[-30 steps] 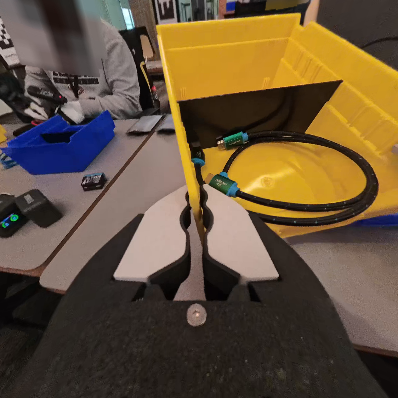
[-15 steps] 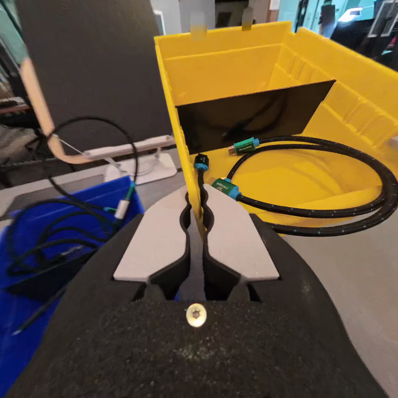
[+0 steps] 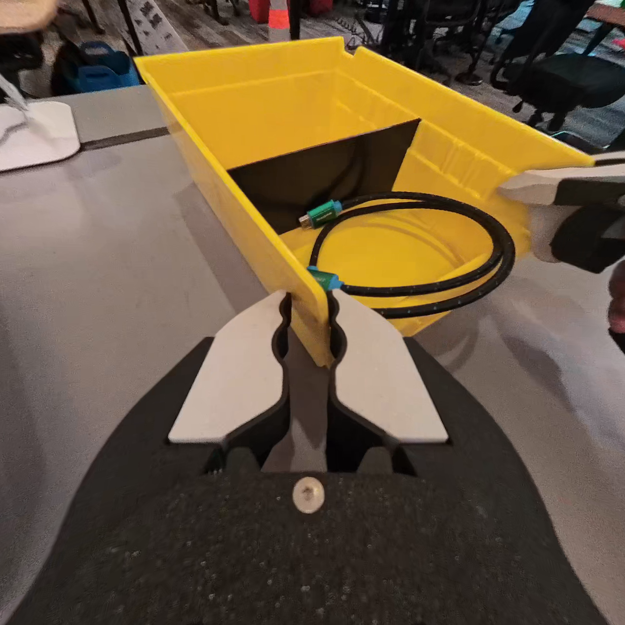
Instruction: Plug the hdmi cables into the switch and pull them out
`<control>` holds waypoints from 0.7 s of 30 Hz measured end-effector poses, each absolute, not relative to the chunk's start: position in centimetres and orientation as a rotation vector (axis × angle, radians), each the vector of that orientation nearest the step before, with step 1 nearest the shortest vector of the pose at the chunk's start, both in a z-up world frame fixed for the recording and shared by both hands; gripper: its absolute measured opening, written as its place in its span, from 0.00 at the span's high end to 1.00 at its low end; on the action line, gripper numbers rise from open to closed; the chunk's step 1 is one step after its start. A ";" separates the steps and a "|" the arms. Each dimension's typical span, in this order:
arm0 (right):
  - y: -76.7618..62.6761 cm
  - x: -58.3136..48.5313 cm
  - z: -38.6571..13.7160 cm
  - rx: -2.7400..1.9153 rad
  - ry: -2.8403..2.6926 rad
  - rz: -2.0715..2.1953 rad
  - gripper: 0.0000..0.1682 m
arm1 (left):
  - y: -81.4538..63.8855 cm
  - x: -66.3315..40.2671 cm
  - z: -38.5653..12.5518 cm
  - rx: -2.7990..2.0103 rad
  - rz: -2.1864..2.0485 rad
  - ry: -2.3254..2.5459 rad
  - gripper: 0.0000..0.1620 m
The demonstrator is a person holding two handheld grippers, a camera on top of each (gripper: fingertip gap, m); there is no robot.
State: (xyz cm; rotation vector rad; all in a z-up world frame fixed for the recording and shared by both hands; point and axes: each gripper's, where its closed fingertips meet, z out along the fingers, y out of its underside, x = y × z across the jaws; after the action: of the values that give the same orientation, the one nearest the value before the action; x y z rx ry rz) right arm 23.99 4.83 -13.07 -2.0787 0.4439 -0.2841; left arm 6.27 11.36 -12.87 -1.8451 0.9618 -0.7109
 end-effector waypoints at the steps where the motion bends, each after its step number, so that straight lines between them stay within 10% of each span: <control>1: 4.9 24.2 -13.1 -2.070 0.468 -0.247 0.97 | 10.9 6.4 -12.8 -1.871 -0.766 0.981 0.87; 7: 1.1 25.1 -9.9 -2.065 0.365 -0.563 0.74 | 9.6 -0.5 -7.0 -1.848 -1.062 0.990 0.76; 13: 3.4 13.9 -2.8 -1.957 0.177 -0.631 0.76 | 14.7 -18.3 -4.8 -1.767 -0.631 0.821 0.77; 21: 13.8 -10.3 -9.2 -2.006 -0.040 0.095 0.67 | 22.0 -35.1 -10.3 -1.904 -0.237 0.479 0.86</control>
State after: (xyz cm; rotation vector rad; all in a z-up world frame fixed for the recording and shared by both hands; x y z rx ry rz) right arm -10.31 13.81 -9.18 -2.0059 -0.0403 0.0948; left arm -35.15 22.00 -10.30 -1.9041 0.4793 -0.2369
